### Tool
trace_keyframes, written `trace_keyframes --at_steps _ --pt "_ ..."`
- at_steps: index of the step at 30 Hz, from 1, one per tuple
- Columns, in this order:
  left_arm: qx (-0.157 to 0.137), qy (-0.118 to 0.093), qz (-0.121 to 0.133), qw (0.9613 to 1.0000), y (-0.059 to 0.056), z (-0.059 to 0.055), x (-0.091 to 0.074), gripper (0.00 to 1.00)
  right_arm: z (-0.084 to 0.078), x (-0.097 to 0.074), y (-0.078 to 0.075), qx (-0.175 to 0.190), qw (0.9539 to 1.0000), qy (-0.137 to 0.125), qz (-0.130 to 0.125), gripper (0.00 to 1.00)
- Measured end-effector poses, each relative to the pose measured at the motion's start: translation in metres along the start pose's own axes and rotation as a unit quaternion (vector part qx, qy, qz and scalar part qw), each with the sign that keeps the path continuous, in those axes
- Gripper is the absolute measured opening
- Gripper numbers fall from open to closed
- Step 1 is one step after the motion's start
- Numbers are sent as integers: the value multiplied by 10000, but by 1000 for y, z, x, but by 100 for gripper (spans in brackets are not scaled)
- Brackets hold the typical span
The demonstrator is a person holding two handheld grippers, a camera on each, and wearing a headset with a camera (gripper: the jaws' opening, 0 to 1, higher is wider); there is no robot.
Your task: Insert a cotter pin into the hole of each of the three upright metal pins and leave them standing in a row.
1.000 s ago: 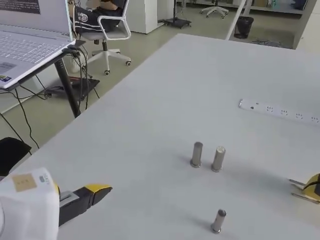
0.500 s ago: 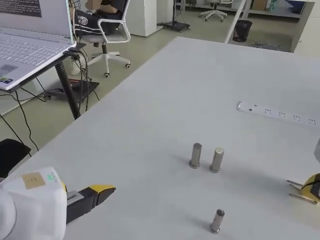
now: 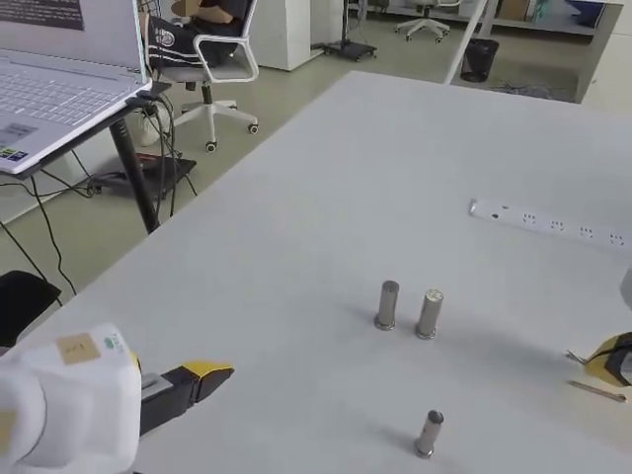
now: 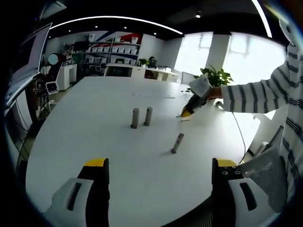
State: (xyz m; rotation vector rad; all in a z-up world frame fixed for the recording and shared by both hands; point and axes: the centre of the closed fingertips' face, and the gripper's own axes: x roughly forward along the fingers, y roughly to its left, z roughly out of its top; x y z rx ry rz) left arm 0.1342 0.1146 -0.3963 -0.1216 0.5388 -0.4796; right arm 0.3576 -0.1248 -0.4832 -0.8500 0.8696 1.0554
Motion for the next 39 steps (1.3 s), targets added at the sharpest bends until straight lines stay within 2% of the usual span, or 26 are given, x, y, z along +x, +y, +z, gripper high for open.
trace_keyframes --at_steps 6,11,14,19,21,28,35,39 --pt "17 -30 -75 10000 -4 2 4 87 9 -9 6 -189 9998 -78 -75 0" --pt "123 34 -290 9995 -11 3 12 87 13 -20 7 -366 9990 -134 -228 0" --pt "164 17 -410 9990 -14 7 19 86 16 -27 12 -273 9991 -243 -212 0" --pt "214 -9 -593 9980 -19 16 34 83 22 -43 19 -271 9982 -420 -333 0" --pt "235 -20 -626 9978 -19 18 37 83 24 -51 22 -233 9975 -527 -403 0" --pt "415 -30 -987 9942 -33 33 54 80 31 -74 35 -179 9942 -882 -591 0" --pt "537 -9 -1214 9911 -44 40 64 79 31 -88 52 -228 9916 -1049 -727 0" --pt "564 -54 -1340 9894 -51 45 69 78 33 -97 56 -425 9878 -1105 -1016 0"
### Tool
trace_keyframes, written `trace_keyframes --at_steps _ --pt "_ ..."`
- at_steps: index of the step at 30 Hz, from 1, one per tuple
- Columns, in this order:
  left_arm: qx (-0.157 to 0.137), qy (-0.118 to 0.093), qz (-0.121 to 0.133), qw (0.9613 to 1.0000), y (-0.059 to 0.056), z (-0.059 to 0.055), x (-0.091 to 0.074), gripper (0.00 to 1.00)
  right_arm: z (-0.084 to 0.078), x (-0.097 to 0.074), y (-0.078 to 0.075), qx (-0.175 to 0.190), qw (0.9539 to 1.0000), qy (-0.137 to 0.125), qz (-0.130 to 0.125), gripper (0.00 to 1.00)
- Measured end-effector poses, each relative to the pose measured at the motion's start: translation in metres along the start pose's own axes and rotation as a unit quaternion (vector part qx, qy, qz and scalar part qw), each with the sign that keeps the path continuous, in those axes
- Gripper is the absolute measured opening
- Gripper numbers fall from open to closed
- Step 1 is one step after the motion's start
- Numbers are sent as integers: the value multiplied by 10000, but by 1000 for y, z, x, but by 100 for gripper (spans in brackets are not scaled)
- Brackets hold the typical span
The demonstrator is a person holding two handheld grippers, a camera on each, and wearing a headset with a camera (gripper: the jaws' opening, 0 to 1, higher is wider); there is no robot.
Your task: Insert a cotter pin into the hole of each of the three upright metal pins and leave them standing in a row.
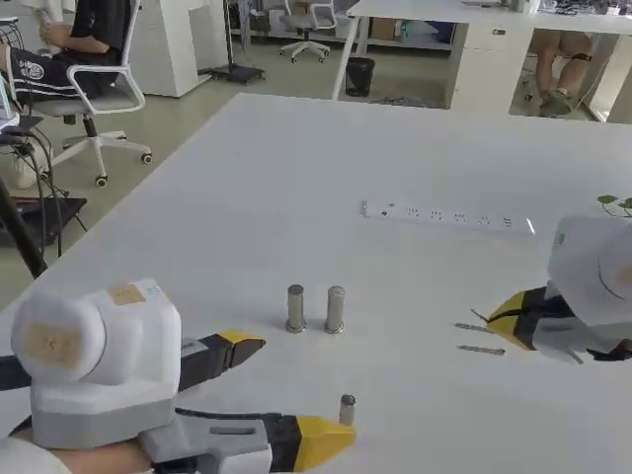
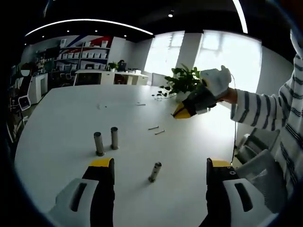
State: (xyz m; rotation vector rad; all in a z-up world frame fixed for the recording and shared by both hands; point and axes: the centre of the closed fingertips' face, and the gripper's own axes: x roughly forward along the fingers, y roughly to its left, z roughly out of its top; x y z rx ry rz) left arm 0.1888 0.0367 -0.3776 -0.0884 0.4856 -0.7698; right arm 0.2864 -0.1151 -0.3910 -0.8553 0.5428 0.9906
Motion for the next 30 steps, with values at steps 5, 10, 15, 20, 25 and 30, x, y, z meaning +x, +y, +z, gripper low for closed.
trace_keyframes --at_steps 5,10,15,20,25,30 --pt "74 92 -159 9998 -7 2 6 75 16 -15 6 -85 9994 -279 -186 0" --pt "108 71 -264 9996 -12 9 14 72 36 -29 10 -87 9973 -646 -330 0" --pt "124 -45 -335 9994 -18 21 20 68 52 -38 12 -159 9951 -848 -472 0" --pt "20 -168 -431 9989 -20 29 26 65 64 -41 19 -588 9916 -956 -645 0" --pt "-107 -302 -556 9979 -25 41 30 59 67 -40 29 -788 9901 -961 -658 0" --pt "-198 -532 -659 9962 -29 60 32 51 74 -39 38 -998 9863 -1046 -795 0"
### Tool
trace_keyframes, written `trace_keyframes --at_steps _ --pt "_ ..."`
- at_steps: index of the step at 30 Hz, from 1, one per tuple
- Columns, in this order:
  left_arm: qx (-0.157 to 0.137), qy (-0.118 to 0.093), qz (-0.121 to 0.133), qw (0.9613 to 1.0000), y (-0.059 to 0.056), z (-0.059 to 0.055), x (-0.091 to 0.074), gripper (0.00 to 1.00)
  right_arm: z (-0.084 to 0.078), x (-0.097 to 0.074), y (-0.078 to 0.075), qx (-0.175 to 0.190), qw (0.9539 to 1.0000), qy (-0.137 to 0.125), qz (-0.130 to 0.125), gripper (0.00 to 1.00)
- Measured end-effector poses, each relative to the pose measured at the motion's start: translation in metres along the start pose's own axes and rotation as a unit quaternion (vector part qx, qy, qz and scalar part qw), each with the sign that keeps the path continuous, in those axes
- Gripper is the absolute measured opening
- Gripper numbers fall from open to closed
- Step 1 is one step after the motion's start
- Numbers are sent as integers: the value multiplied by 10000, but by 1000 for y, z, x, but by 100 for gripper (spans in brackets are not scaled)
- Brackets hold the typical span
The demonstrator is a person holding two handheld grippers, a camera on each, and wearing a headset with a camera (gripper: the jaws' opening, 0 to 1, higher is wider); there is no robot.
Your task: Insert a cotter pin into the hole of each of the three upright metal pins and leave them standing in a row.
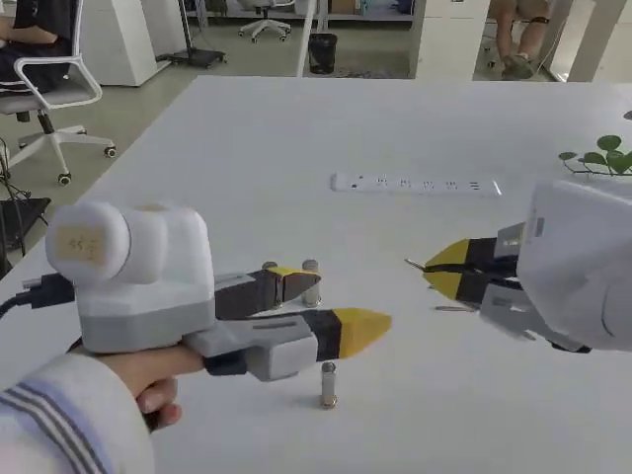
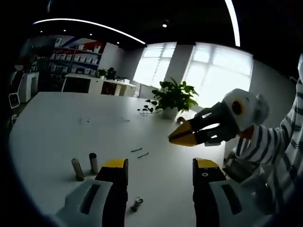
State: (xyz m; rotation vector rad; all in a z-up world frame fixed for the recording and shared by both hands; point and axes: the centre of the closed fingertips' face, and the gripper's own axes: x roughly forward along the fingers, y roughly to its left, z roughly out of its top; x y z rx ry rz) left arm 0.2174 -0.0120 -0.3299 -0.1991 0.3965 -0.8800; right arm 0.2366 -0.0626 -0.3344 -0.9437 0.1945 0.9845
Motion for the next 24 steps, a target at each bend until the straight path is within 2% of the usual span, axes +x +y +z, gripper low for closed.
trace_keyframes --at_steps 4,15,21,24 --pt "46 35 -70 10000 -1 5 3 46 7 0 6 -130 9999 -46 -28 0" --pt "-139 150 -314 9993 -14 2 8 30 14 -1 11 -374 9992 -50 -155 0" --pt "-239 220 -407 9986 -19 1 11 16 14 -1 18 -386 9992 -79 -82 0" --pt "-295 262 -451 9982 -21 1 13 14 15 -1 21 -429 9990 -77 -55 0"
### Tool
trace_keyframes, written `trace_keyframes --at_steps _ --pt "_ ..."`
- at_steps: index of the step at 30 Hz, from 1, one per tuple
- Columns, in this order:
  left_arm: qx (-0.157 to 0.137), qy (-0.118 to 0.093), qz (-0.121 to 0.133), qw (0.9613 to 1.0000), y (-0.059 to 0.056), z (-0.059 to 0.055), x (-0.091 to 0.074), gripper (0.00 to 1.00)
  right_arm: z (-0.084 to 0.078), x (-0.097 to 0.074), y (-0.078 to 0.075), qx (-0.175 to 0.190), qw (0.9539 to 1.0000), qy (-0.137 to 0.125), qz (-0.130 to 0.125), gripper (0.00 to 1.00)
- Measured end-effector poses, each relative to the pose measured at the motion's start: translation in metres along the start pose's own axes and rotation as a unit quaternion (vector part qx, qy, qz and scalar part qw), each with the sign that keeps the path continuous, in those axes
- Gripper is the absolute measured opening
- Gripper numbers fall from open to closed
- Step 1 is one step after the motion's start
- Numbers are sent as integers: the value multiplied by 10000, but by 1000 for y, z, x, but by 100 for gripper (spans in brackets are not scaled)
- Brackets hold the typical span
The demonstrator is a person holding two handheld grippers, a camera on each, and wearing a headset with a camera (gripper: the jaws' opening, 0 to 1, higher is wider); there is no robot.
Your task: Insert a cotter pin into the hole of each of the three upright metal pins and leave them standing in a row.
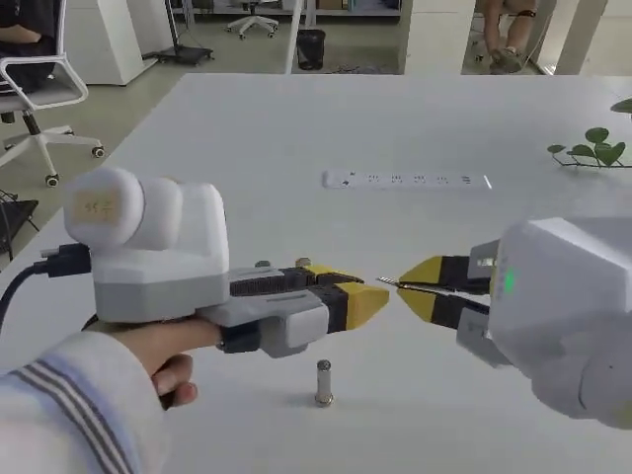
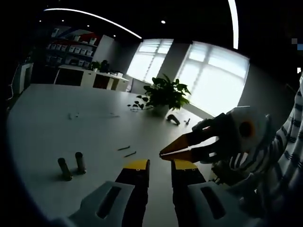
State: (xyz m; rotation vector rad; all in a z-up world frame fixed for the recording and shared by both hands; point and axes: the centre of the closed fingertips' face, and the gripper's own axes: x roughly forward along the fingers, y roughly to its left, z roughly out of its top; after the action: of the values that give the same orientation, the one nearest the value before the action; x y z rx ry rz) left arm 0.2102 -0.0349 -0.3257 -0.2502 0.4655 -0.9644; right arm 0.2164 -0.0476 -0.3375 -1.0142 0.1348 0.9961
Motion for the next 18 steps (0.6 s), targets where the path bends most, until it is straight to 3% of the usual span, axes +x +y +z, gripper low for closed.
trace_keyframes --at_steps 18 --pt "-264 109 -27 9996 2 -3 6 0 8 3 5 -253 9997 -32 -21 0"
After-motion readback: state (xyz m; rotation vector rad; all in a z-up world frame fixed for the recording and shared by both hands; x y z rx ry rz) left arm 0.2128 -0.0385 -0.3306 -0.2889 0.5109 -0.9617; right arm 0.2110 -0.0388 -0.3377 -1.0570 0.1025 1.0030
